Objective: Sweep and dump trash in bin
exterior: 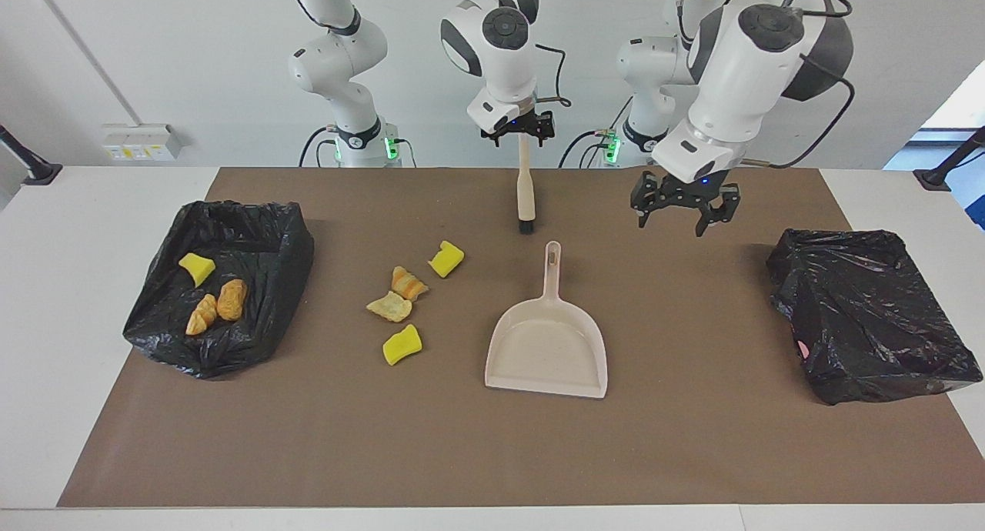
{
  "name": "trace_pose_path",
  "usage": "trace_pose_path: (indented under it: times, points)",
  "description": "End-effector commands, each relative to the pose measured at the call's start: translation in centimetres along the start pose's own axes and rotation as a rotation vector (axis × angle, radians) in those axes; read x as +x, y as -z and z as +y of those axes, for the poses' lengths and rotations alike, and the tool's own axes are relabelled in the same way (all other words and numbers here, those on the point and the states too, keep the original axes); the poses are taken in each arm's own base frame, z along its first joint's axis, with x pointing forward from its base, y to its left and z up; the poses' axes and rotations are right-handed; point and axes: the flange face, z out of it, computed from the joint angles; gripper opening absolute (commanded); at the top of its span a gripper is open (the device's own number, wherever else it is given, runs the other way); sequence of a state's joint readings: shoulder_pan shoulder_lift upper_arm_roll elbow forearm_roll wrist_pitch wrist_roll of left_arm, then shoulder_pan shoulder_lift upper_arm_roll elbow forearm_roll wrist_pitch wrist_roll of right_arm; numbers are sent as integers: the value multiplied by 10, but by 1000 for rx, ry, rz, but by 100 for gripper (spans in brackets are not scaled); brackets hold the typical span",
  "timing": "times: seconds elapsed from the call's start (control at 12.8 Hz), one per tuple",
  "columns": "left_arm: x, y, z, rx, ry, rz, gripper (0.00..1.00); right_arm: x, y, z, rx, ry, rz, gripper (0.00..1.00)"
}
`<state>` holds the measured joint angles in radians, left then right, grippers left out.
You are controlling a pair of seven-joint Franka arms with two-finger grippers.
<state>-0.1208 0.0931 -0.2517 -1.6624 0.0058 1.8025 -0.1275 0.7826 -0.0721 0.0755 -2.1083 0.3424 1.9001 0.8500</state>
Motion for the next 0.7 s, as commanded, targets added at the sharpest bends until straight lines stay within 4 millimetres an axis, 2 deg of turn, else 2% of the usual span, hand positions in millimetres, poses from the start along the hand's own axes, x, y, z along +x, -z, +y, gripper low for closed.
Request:
trace_pose_path:
  times: [0.0,0.39,0.47,0.62]
  points:
    - [-7,-35,37,7,25,19,100,-23,-27,2,22,-51,-19,100]
    - [2,-127,112,17,4,-21,100,-48,-80,-3,37,-48,19,100]
    - [2,-140,120,34,-23,-24,100,-52,-95,-1,32,-38,28,100]
    - [-3,-160,127,41,-41,-38,100,-54,-109,3,41,-34,47,100]
